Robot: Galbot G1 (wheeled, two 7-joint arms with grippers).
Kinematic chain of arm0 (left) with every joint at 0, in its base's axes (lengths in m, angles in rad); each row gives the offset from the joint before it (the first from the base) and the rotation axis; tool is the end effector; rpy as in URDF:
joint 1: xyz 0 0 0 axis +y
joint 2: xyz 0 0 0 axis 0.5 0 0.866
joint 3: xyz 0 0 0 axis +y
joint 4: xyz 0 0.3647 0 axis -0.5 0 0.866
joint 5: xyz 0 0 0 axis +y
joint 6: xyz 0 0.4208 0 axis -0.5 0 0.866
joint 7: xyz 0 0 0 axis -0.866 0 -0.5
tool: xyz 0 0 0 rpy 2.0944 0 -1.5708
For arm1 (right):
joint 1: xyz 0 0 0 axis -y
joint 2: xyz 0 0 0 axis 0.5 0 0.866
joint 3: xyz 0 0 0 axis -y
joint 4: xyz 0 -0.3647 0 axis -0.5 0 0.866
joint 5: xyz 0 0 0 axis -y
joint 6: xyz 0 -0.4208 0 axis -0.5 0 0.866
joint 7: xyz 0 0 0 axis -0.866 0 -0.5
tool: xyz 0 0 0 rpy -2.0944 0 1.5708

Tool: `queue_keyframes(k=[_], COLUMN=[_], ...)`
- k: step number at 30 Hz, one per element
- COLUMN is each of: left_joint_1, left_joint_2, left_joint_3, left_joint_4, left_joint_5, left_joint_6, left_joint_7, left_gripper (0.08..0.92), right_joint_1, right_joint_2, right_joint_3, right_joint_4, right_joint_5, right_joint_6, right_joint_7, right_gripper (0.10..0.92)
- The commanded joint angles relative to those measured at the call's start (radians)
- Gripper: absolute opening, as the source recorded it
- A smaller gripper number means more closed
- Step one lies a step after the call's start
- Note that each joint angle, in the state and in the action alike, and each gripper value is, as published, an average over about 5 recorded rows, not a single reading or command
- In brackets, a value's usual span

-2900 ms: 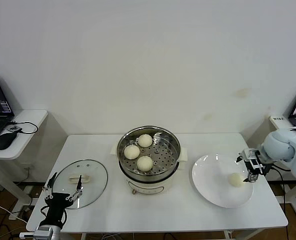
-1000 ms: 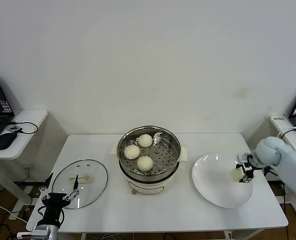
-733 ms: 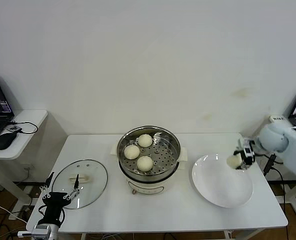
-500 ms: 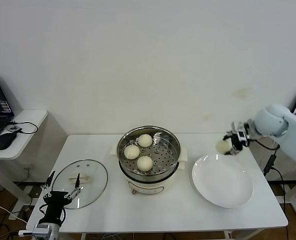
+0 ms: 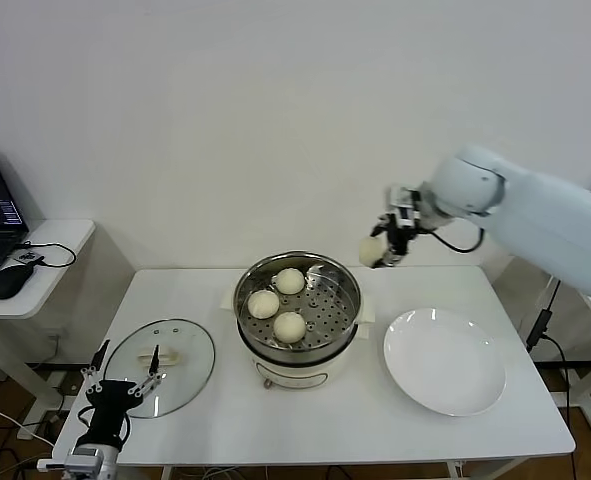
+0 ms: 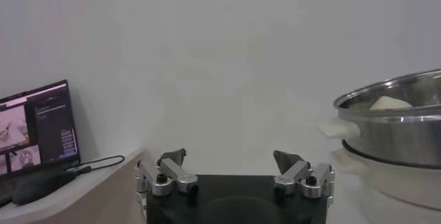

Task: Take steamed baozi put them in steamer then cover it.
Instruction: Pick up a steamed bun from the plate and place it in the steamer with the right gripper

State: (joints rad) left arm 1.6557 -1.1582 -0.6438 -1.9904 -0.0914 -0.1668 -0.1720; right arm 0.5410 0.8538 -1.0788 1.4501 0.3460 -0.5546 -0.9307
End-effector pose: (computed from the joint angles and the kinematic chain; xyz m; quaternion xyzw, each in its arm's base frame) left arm 0.2224 0.1197 -0.3482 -0.0259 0.9871 0.1573 0.0136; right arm 0.5876 0.0418 -0.0030 0.4733 -0.6396 0.5349 0.2842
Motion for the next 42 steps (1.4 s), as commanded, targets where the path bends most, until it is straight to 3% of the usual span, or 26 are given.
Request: queue_keyframes(k=[1,17,38,42], left_joint_1=[-0.001,-0.009,-0.007,-0.007], left_joint_2=[-0.001,-0.015,-0.019,-0.018], left_joint_3=[-0.003,-0.001,-0.005,-0.007], left_joint_4=[-0.001,0.005,0.005,0.002], left_joint_5=[0.007,0.008,0.009,0.009], left_joint_6=[-0.002,-0.009,-0.02,-0.021], left_joint_7=[0.0,0.001,-0.001,-0.001], left_gripper=[0.823,0.823,0.823,0.823], right_joint_1=[-0.003,-0.128,-0.186,-0.182], right_joint_2=[0.245,0.25,0.235,0.21], right_joint_3=[-0.078,-0.112,-0.075,-0.053], right_joint_4=[-0.056,-0.113,-0.135,-0.11], right_joint_5=[0.094,-0.044,-0.114,-0.093], right_joint_6=[-0.083,-0.074,-0.058,-0.066], right_joint_7=[0.054,0.038,0.063,0.071], right_gripper=[0.645,0.645,0.645,0.703])
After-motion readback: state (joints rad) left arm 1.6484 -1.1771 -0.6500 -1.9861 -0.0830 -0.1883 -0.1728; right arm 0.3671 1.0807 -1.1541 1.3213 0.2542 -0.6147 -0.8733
